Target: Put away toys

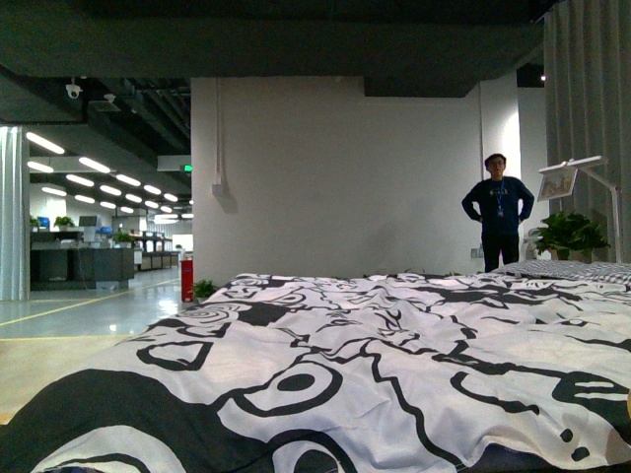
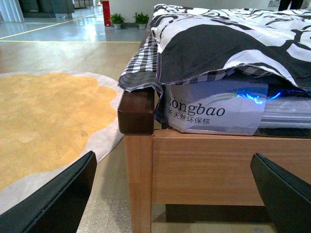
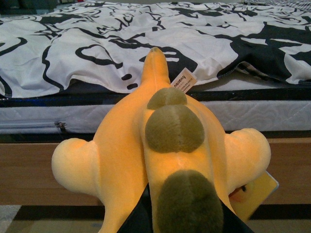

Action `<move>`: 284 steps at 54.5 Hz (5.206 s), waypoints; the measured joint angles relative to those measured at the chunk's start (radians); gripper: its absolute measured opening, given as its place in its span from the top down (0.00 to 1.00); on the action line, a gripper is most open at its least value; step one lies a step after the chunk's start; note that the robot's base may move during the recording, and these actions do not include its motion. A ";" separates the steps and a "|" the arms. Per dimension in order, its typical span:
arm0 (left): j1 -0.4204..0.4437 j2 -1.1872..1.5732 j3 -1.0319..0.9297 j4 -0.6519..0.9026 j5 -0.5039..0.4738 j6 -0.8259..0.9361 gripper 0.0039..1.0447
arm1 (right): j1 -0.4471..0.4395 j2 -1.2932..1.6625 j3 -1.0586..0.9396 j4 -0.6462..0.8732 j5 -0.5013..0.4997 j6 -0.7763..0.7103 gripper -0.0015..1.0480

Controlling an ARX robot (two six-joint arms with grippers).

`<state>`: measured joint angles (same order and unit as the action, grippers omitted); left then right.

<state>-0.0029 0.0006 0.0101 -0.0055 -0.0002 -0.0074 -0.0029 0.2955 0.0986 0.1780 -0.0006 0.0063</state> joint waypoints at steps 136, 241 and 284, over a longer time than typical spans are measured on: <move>0.000 0.000 0.000 0.000 -0.003 0.000 0.06 | 0.003 -0.287 -0.084 -0.182 -0.002 -0.001 0.94; 0.001 0.000 0.000 0.000 0.000 0.002 0.06 | 0.003 -0.288 -0.084 -0.182 0.000 -0.001 0.94; 0.001 0.000 0.000 0.000 0.000 0.003 0.06 | 0.003 -0.289 -0.084 -0.182 0.000 -0.001 0.94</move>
<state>-0.0021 0.0006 0.0101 -0.0055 -0.0002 -0.0048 0.0002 0.0067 0.0147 -0.0040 -0.0002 0.0051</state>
